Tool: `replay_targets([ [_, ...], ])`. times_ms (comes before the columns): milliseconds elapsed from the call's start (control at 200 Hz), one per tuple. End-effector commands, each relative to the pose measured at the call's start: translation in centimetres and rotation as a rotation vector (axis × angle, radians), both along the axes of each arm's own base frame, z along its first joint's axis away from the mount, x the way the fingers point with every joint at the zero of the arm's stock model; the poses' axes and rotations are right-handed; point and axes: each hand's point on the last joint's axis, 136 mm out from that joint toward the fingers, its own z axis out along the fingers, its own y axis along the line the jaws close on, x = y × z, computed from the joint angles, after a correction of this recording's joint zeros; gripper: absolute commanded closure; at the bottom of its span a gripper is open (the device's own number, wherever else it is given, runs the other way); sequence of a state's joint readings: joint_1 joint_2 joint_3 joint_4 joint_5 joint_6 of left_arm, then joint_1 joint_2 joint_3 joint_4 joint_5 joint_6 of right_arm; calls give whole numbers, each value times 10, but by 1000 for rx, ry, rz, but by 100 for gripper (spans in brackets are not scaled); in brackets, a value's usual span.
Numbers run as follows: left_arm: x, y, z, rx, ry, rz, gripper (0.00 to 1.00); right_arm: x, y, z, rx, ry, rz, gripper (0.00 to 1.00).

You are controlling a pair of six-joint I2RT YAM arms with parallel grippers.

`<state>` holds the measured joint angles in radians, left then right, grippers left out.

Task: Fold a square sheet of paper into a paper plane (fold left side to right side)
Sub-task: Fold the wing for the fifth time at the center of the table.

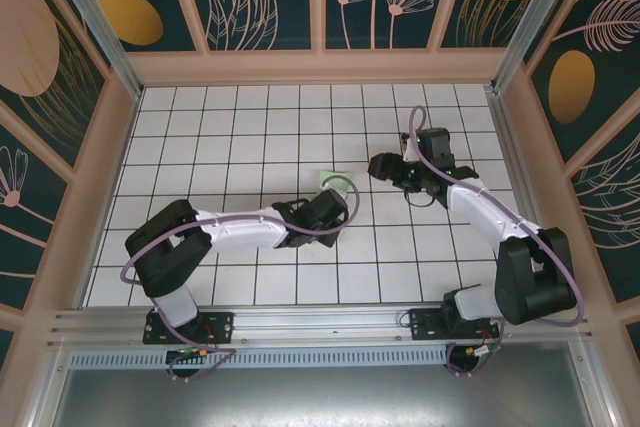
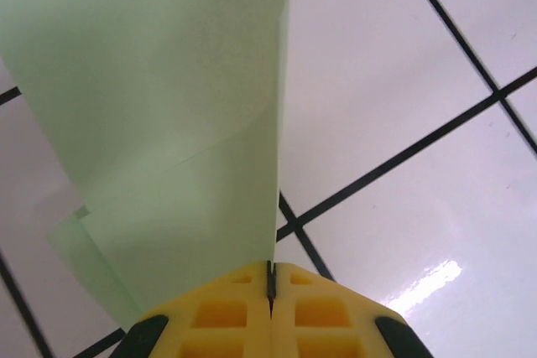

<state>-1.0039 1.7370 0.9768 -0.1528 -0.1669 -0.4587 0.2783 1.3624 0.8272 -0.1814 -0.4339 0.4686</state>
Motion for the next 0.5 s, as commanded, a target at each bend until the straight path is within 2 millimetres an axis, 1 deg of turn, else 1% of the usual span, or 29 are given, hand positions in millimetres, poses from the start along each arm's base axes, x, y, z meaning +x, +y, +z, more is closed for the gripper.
replay_targets([
  [0,-3,-23,16,-177,96,-31,94,-9,-6,-14,-27,-5,-1,31],
  [95,4,-28,19,-258,145,-19,94,-17,-5,-22,-1,8,6,31],
  [105,1,-24,12,-252,161,-13,94,-19,-5,-24,1,11,7,30],
  [125,2,-22,10,-261,173,-6,94,-20,-4,-25,3,13,8,31],
  [355,13,-21,10,-388,247,31,94,-36,0,-44,26,42,35,31],
  [495,19,-21,6,-453,293,52,94,-41,7,-48,72,40,51,31],
])
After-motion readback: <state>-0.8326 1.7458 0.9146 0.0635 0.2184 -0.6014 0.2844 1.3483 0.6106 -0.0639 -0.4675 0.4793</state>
